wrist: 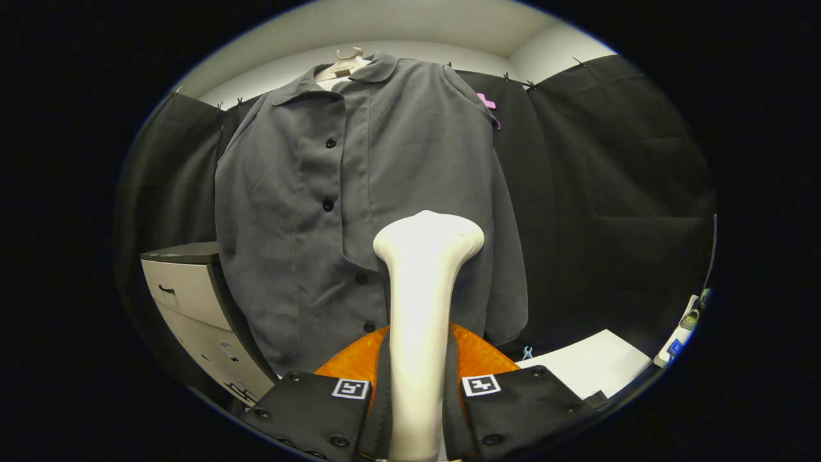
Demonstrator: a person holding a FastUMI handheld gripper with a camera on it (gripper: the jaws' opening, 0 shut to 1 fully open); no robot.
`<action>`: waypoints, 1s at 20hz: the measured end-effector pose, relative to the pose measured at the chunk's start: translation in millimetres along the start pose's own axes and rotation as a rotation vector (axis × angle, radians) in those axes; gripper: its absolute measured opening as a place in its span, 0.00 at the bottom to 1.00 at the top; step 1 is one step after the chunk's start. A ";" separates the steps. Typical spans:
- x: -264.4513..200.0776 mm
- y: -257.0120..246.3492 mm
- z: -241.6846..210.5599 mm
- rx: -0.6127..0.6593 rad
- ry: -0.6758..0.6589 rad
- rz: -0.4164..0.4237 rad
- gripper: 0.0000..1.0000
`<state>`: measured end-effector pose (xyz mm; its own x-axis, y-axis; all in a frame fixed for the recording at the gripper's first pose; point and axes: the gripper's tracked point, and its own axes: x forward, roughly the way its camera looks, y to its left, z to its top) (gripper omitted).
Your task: Iron the clothes twice with a garment steamer, once on the left side and once on the right side.
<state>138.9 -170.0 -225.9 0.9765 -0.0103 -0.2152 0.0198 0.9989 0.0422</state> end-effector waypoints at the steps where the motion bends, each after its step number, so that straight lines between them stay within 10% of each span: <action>1: -0.4 -1.4 -1.4 -0.001 0.005 -0.002 0.39; 20: -98.8 42.4 76.9 -0.045 -0.130 0.014 0.39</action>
<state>59.8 -130.2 -127.8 0.9962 0.0007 -0.0869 -0.0007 1.0000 -0.0002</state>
